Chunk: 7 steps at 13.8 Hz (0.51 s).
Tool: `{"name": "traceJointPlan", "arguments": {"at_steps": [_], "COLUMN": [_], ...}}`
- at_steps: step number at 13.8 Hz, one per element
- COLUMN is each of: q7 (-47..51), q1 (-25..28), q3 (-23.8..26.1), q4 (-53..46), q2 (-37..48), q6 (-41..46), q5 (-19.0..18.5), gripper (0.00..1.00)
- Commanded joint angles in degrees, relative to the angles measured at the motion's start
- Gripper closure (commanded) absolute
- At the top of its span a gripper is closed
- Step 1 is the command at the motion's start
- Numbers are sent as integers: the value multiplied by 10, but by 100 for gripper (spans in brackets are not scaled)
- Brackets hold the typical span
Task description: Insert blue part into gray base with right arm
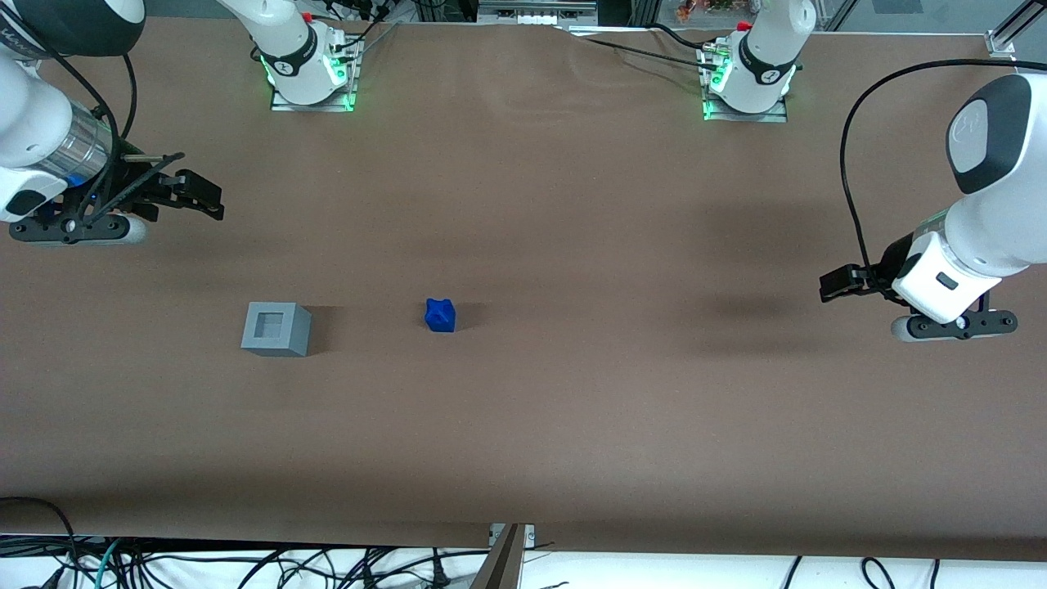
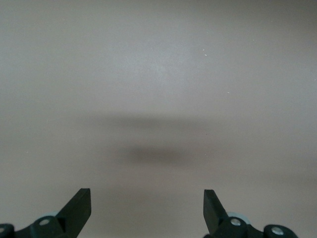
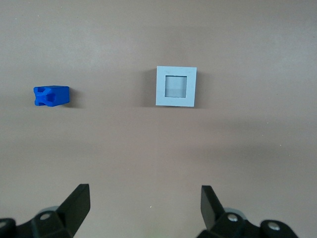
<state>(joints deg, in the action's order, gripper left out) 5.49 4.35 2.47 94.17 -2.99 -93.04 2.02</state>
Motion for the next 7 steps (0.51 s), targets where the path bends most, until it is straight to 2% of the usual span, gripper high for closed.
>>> {"name": "traceJointPlan", "arguments": {"at_steps": [1,7], "q7": [-9,2], "q1": [-6,0], "q3": [5,13], "q4": [-1,20], "q2": [10,-10], "q6": [9,-20], "q5": [-4,7], "gripper": [1,1]}}
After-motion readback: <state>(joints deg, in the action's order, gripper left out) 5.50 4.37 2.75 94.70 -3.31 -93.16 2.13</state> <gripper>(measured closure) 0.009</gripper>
